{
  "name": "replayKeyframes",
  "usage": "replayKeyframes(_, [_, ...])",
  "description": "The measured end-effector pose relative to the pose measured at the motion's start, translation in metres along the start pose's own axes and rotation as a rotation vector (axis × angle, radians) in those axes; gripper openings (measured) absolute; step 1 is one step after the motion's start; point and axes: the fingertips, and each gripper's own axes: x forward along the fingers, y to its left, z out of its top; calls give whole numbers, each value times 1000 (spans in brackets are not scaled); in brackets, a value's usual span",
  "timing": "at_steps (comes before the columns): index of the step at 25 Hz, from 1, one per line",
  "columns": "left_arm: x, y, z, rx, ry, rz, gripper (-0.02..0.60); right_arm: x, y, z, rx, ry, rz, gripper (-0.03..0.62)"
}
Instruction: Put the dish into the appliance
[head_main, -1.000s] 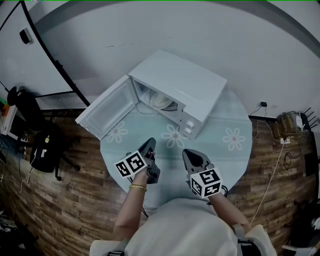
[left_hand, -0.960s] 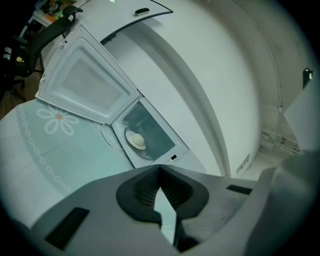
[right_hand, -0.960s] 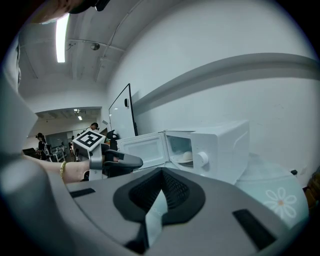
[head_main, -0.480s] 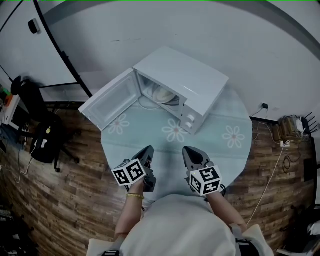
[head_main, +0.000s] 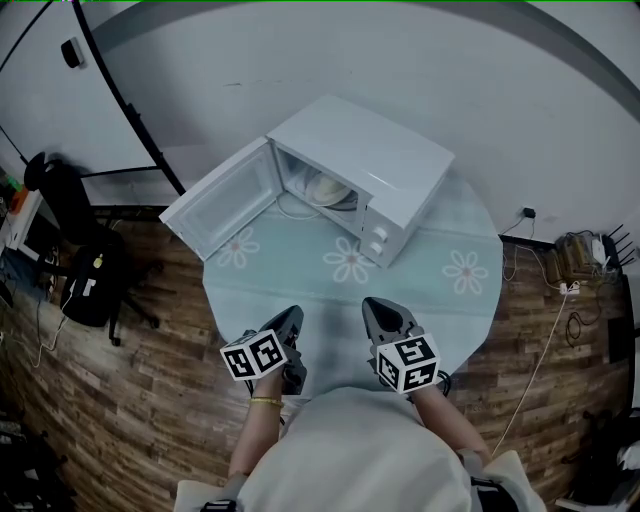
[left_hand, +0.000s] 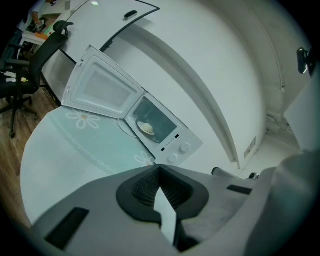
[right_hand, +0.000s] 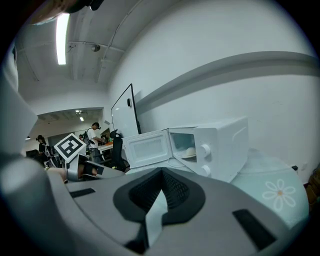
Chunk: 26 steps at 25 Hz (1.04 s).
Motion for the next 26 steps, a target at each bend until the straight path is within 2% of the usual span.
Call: replayKeyframes(26, [-4,-12,-5,-5,11,-25,9,-6,10,-9,-22,35,30,5])
